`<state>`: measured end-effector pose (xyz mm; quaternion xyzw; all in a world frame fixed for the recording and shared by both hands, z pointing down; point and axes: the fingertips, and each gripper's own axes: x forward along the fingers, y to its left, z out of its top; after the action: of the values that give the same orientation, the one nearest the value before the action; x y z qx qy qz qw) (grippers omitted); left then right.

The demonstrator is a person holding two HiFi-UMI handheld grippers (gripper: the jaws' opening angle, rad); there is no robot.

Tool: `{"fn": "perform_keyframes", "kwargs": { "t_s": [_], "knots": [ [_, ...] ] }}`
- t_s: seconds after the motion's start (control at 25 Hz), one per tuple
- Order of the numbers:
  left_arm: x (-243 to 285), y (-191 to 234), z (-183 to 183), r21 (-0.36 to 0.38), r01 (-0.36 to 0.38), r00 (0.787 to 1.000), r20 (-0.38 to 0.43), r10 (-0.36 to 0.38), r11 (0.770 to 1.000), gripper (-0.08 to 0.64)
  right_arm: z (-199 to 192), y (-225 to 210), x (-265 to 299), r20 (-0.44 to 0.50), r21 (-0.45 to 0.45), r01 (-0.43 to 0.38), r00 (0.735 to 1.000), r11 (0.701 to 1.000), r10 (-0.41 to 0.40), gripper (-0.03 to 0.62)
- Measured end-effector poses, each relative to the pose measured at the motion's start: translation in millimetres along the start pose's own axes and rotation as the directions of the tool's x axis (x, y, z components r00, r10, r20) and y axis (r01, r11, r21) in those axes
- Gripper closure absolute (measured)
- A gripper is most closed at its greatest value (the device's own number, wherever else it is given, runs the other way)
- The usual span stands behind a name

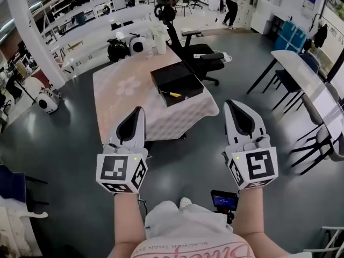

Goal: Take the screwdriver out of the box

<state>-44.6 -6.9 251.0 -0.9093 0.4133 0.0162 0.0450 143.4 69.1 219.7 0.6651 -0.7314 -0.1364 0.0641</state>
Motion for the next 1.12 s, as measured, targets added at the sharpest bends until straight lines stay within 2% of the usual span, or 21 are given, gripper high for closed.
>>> {"fn": "perform_keyframes", "kwargs": {
  "t_s": [0.16,0.44,0.64,0.92,1.04,1.08,1.12],
  "knots": [
    [21,7,-11,-0.052,-0.01,1.0,-0.001,0.01,0.999,0.551,-15,-8,23,-0.005,0.035,-0.024,1.0,0.999,0.024,0.586],
    [64,37,-21,-0.099,-0.015,1.0,0.022,0.017,0.995,0.551,-39,-18,76,-0.02,0.058,-0.065,0.998,0.996,0.067,0.586],
    [108,65,-29,-0.07,-0.028,0.997,0.063,0.032,0.997,0.551,-56,-26,131,-0.033,0.061,-0.096,0.995,0.993,0.099,0.586],
    [183,110,-45,-0.109,0.015,0.997,0.076,-0.006,0.994,0.551,-72,-49,229,-0.053,0.091,-0.11,0.992,0.99,0.115,0.586],
    [215,129,-51,-0.095,0.015,0.998,0.061,-0.009,0.995,0.551,-80,-51,271,-0.069,0.099,-0.138,0.987,0.985,0.145,0.584],
    [225,136,-53,-0.086,0.015,0.998,0.055,-0.01,0.996,0.551,-83,-51,283,-0.077,0.103,-0.151,0.984,0.983,0.159,0.576],
    [234,142,-55,-0.083,0.016,0.999,0.051,-0.012,0.996,0.551,-86,-50,296,-0.087,0.11,-0.166,0.981,0.98,0.176,0.523]
  ]
}}
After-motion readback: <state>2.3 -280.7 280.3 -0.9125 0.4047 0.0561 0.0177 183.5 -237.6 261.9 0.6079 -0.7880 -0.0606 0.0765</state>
